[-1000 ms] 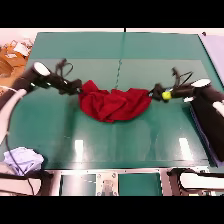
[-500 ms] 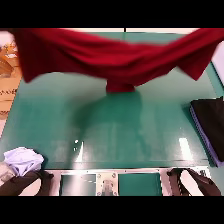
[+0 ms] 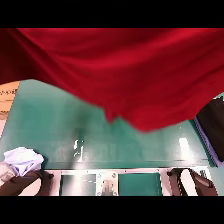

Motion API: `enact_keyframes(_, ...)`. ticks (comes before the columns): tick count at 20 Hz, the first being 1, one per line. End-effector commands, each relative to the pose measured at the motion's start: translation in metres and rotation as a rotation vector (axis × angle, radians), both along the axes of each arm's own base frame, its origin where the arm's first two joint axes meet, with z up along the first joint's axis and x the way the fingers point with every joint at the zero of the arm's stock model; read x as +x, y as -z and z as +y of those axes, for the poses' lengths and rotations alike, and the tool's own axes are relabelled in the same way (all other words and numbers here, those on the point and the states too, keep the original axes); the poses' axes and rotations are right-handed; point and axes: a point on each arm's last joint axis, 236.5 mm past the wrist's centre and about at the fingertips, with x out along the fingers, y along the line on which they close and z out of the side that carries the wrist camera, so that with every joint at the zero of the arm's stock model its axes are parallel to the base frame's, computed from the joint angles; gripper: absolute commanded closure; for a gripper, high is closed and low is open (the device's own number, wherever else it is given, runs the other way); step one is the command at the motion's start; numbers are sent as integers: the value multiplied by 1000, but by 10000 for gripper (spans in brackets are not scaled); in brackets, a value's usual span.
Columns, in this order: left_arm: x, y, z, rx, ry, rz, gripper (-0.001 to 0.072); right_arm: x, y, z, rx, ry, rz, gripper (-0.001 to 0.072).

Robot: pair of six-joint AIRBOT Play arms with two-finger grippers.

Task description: Fold the shirts.

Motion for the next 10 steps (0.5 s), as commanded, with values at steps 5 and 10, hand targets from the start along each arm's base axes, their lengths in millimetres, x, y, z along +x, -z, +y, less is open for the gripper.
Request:
enact_keyframes(5,117,231,-53,-94,174,647,684,179,224,-40,147,-117,492,694)
enact_keyframes(10,185,399,-99,-314,235,897,684,248,409,-33,272,-137,810,693)
